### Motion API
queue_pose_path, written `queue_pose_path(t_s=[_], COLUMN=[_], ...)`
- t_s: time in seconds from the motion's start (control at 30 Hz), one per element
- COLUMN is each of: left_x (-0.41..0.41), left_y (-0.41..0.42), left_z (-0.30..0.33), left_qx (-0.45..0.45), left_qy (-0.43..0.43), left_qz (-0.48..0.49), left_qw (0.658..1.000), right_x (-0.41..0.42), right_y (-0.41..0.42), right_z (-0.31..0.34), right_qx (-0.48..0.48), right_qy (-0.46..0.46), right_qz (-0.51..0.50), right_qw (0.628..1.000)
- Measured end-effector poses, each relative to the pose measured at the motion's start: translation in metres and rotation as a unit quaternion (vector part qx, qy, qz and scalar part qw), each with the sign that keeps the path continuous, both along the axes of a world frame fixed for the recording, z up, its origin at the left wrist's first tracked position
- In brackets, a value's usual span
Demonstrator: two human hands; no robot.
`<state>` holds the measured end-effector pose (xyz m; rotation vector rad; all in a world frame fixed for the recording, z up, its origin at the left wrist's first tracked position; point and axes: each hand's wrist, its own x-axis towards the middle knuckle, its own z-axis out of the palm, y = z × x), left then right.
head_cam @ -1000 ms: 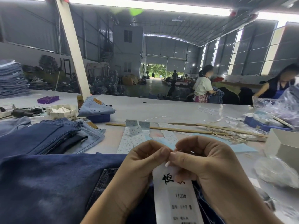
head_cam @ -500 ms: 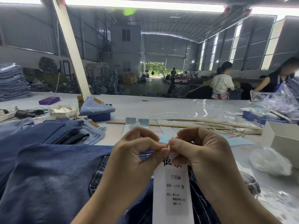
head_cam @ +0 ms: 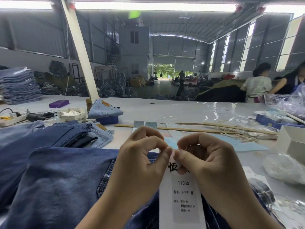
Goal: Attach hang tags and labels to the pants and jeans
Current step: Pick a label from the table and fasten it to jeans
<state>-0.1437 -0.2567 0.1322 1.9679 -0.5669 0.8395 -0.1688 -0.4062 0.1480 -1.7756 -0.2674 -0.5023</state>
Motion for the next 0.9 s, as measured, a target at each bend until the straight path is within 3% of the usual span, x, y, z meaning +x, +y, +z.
queue_pose_path(t_s=[0.13, 0.23, 0.37, 0.63, 0.9], left_x=[0.003, 0.005, 0.011, 0.02, 0.014], left_y=[0.006, 0.011, 0.015, 0.012, -0.009], left_z=[0.005, 0.011, 0.017, 0.019, 0.004], left_qx=[0.048, 0.085, 0.128, 0.127, -0.035], left_qy=[0.011, 0.004, 0.0, -0.002, 0.097], left_qz=[-0.018, -0.04, -0.03, -0.057, -0.169], left_qw=[0.999, 0.996, 0.991, 0.99, 0.98], right_x=[0.001, 0.005, 0.012, 0.012, 0.004], right_y=[-0.001, -0.002, -0.005, -0.013, -0.021], right_z=[0.007, 0.012, 0.015, 0.017, 0.015], right_qx=[-0.201, -0.325, -0.381, -0.304, -0.135], right_qy=[-0.125, -0.141, -0.137, -0.103, -0.083], right_qz=[-0.067, -0.076, -0.067, -0.029, 0.012], right_qw=[0.969, 0.932, 0.912, 0.947, 0.987])
